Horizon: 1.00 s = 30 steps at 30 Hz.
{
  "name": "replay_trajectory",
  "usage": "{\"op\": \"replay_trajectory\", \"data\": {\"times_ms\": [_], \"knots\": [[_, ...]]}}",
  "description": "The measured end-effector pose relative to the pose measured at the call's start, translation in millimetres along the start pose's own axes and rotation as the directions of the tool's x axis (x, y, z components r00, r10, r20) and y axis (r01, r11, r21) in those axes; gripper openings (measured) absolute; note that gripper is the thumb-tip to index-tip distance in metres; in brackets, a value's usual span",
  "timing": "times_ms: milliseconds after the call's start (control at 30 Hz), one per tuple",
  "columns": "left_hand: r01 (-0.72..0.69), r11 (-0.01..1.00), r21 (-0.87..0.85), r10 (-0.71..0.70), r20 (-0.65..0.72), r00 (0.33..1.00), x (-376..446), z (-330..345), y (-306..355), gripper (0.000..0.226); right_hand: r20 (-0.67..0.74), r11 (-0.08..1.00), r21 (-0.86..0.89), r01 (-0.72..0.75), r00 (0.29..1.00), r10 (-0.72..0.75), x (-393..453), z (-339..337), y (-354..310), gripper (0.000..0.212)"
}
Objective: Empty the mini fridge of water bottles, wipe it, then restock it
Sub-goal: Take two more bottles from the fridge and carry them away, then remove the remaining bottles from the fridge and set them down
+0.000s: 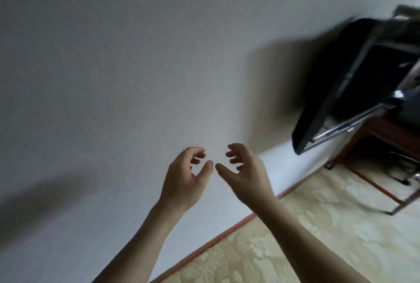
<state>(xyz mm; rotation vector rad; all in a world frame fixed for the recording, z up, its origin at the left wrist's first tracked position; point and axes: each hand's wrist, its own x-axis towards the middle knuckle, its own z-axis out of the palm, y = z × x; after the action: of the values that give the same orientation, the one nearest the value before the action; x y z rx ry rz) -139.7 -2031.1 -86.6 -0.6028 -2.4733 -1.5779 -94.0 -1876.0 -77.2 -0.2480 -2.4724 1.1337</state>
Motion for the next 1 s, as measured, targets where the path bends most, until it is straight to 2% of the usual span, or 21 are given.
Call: {"op": "replay_trajectory", "data": {"times_ms": [100,200,367,433,633,867,1000], "knots": [[-0.137,0.988,-0.074,0.146,0.141,0.979,15,82,72,0.036,-0.224,0.996,-0.046,-0.073,0.973,0.061,-11,-102,43,0.055],[-0.245,0.955,-0.168,0.283,0.259,0.923,10,168,143,0.036,-0.399,0.988,-0.033,-0.153,0.908,0.127,-40,-202,88,0.049],[-0.313,0.887,-0.338,0.444,0.447,0.777,-33,307,257,0.036,-0.635,0.954,-0.084,-0.288,0.753,0.172,-119,-357,160,0.050],[-0.336,0.854,-0.397,0.506,0.483,0.715,-56,356,301,0.040,-0.697,0.936,-0.088,-0.341,0.692,0.187,-154,-412,185,0.051],[-0.309,0.800,-0.515,0.579,0.524,0.625,-109,468,391,0.047,-0.815,0.886,-0.115,-0.449,0.553,0.174,-222,-527,246,0.055],[-0.340,0.771,-0.538,0.628,0.554,0.547,-102,578,442,0.050,-0.845,0.877,-0.107,-0.468,0.508,0.168,-212,-609,311,0.062],[-0.359,0.755,-0.548,0.650,0.558,0.515,-71,656,460,0.059,-0.862,0.871,-0.074,-0.485,0.471,0.189,-178,-653,369,0.053]]}}
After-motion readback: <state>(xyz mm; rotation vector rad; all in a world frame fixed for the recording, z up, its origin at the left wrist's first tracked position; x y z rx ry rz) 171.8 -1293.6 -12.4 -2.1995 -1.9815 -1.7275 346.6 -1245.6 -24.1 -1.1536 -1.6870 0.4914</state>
